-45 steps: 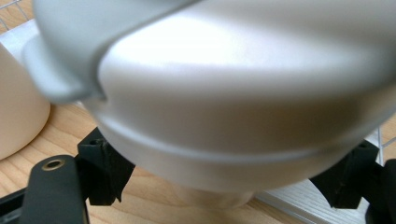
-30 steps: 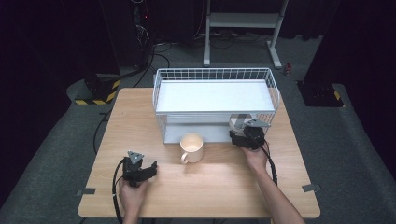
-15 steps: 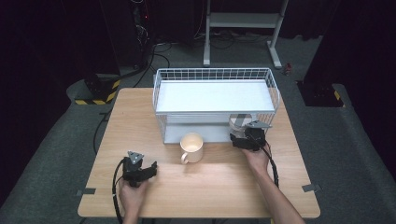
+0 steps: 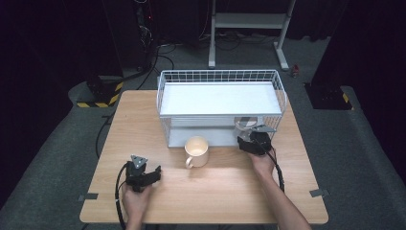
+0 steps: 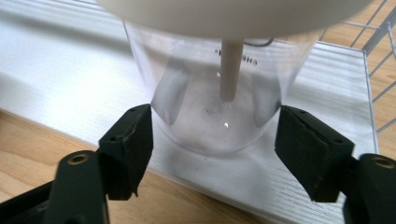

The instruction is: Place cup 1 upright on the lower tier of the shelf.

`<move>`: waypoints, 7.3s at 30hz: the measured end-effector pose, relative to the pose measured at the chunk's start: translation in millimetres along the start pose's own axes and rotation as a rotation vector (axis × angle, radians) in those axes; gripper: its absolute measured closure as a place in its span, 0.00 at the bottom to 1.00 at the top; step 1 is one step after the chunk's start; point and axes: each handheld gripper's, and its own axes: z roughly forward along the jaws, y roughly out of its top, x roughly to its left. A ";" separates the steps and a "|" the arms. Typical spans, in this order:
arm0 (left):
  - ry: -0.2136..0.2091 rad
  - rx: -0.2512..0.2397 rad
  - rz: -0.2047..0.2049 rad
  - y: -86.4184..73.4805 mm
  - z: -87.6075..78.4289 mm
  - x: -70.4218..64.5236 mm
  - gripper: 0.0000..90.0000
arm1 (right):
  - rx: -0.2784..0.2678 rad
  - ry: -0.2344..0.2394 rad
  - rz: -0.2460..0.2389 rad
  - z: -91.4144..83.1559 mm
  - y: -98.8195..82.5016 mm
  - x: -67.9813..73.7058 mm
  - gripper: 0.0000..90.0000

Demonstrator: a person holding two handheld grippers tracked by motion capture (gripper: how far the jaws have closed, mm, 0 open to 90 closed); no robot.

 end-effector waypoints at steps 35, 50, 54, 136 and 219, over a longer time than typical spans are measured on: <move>0.000 0.000 0.000 0.0 0.0 0.0 0.25 | -0.026 0.015 0.014 -11.4 3.5 -4.9 0.53; 0.000 0.000 0.000 0.0 0.0 0.0 0.25 | -0.073 0.052 0.011 -29.6 -1.5 -6.4 0.49; 0.000 0.000 0.000 0.0 0.0 0.0 0.25 | -0.081 0.057 0.009 -32.1 -2.0 -7.4 0.49; 0.001 0.000 0.002 0.0 0.0 0.0 0.25 | -0.205 0.175 0.043 -99.5 -21.6 -21.9 0.40; -0.011 0.021 0.006 -1.9 -2.3 -0.5 0.16 | 0.035 0.051 -0.062 -113.6 -109.2 -41.5 0.34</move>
